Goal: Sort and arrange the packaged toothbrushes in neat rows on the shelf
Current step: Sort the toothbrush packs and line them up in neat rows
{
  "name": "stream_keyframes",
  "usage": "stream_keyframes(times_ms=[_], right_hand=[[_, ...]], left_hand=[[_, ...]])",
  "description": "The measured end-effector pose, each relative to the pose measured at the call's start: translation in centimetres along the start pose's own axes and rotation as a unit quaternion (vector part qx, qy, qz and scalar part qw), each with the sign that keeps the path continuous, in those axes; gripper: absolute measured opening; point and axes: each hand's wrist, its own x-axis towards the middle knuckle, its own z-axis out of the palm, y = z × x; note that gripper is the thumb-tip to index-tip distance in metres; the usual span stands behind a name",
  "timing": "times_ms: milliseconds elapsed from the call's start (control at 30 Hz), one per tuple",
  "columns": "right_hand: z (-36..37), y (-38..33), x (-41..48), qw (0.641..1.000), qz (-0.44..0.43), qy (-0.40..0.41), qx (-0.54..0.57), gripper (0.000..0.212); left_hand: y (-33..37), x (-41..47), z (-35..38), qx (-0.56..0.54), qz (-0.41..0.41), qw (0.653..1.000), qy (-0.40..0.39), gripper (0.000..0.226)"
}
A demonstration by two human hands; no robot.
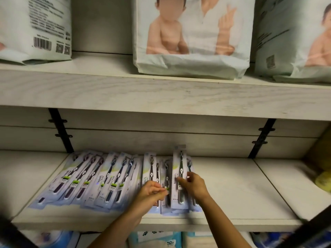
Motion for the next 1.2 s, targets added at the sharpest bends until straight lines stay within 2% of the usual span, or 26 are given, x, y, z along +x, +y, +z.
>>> stream_keyframes(times_ms=[133,200,300,500,633,700,833,967,1200], right_hand=[[0.6,-0.6,0.8,0.990,0.027,-0.022,-0.137,0.034],[0.8,-0.9,0.6,0.985,0.032,-0.027,-0.168,0.038],[1.3,-0.6,0.8,0.983,0.027,-0.013,-0.180,0.027],[1.6,-0.6,0.3,0.980,0.022,-0.006,-0.197,0.036],[0.8,-1.4,-1.3,0.976,-0.021,0.022,-0.215,0.040],[0.3,-2.4,-2.8,0.977,-0.077,0.040,-0.194,0.042],[1.0,-5.7,-5.8,0.973,-0.217,0.006,-0.074,0.030],[3.7,-9.5,-8.7,0.961,-0.273,-0.009,0.028,0.019],[11.6,-14.9,-13.8,0.952,-0.298,0.004,0.071,0.019]], left_hand=[[-0.6,-0.7,-1.8,-0.006,0.007,1.000,0.029,0.014],[-0.8,-1.1,-2.4,-0.014,0.008,0.999,0.043,0.013],[-1.0,-1.6,-3.2,-0.019,0.011,0.998,0.061,0.009],[-1.0,-2.7,-3.9,-0.034,0.018,0.996,0.083,0.011],[-0.8,-3.7,-4.9,-0.015,0.047,0.995,0.088,0.007],[-0.4,-4.2,-5.9,-0.019,0.077,0.993,0.089,0.006],[0.7,-5.7,-8.9,-0.061,0.130,0.988,0.060,0.038],[1.2,-7.3,-11.9,-0.035,0.189,0.979,0.069,0.015],[1.1,-10.8,-20.7,-0.022,0.227,0.973,0.033,0.020]])
